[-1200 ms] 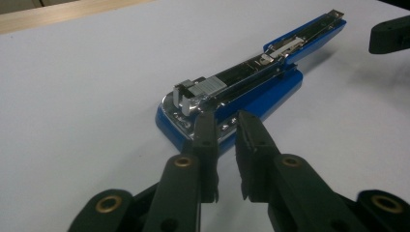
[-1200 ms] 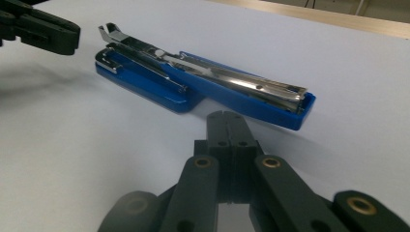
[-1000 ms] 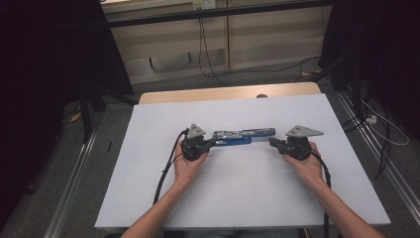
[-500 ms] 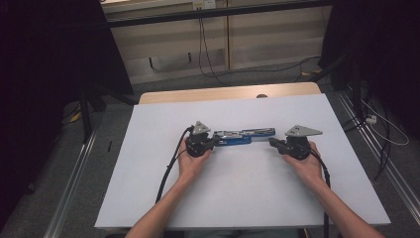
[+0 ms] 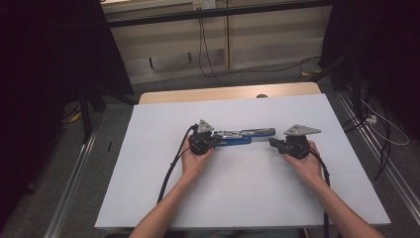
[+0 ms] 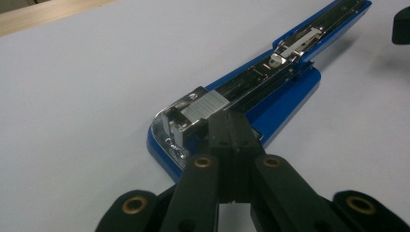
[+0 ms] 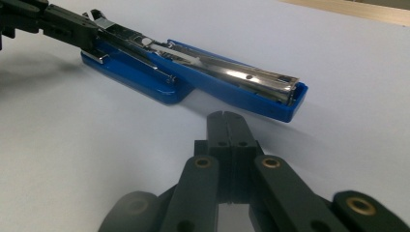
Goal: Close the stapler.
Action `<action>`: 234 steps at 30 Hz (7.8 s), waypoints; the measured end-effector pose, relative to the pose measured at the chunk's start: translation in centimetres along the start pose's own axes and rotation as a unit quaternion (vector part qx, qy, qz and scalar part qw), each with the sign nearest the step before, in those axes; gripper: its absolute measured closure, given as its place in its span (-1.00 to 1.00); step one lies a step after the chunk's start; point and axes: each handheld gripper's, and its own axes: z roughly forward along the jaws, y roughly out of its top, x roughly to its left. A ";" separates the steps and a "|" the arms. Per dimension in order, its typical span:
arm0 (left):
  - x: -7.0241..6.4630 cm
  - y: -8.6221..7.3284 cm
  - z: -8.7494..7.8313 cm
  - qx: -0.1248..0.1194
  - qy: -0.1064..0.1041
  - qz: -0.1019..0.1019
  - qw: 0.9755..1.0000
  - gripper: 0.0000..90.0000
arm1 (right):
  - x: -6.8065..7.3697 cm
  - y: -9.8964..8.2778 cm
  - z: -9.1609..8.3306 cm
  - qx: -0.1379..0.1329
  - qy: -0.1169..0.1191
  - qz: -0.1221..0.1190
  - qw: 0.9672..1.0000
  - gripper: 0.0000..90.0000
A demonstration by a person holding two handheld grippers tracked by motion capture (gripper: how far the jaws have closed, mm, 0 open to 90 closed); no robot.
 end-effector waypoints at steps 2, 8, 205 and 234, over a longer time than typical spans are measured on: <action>0.1 0.0 0.0 0.000 -0.006 -0.007 1.000 1.00 | -0.1 0.0 0.0 0.004 -0.003 0.001 1.000 1.00; 0.1 0.0 0.0 0.001 -0.004 -0.002 1.000 1.00 | -0.1 0.2 0.5 0.033 -0.012 0.001 0.999 1.00; 0.9 -7.8 -17.5 -0.102 0.093 -0.041 0.990 -0.90 | 4.0 -1.3 -6.3 -0.107 -0.078 0.023 0.991 -0.95; -0.4 -10.3 -20.0 -0.088 0.120 -0.049 0.988 -0.90 | 4.0 -4.6 -10.1 -0.114 -0.102 0.040 0.987 -0.96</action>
